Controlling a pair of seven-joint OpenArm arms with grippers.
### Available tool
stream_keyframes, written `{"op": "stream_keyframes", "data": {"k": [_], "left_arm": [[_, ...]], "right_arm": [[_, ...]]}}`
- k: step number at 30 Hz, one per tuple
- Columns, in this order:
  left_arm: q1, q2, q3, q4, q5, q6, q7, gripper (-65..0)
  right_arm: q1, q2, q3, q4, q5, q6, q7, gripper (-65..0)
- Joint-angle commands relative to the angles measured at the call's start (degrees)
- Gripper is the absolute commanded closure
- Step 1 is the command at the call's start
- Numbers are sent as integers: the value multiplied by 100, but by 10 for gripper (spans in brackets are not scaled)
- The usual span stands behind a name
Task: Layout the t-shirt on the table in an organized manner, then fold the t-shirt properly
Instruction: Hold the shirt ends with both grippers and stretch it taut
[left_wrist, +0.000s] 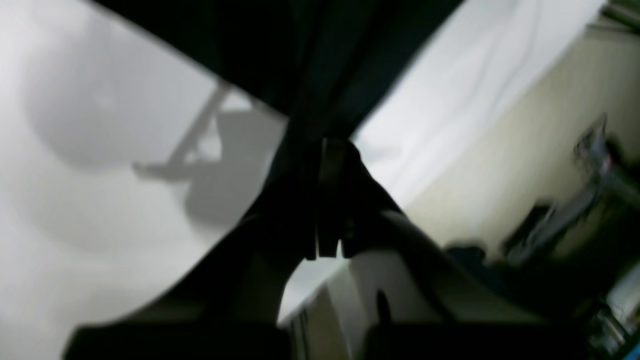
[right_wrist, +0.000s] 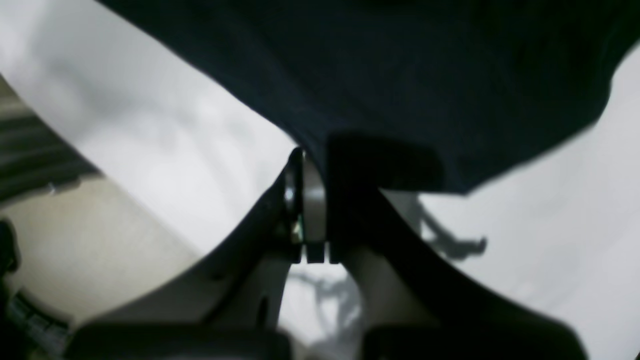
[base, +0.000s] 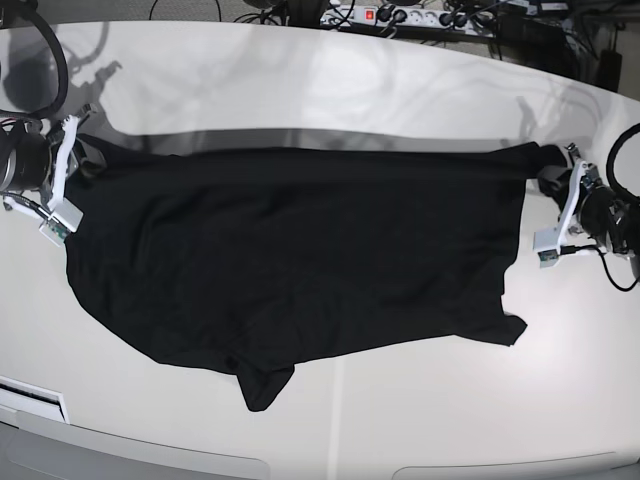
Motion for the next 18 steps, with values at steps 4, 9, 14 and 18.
{"op": "stream_keyframes", "data": {"k": [4, 9, 14, 18], "left_arm": [[-116, 103, -74, 46, 833, -28, -1001, 0], [-116, 481, -74, 39, 1934, -28, -1853, 0], [-116, 726, -76, 39, 2249, -28, -1882, 0], [-114, 809, -74, 39, 2424, 76, -1891, 0]], "right_arm": [[269, 107, -387, 4, -807, 30, 435, 0], [774, 105, -791, -433, -1198, -118, 1036, 0], [1241, 103, -940, -1115, -1532, -179, 1729, 0], [1617, 59, -940, -1626, -1556, -262, 2096, 0]]}}
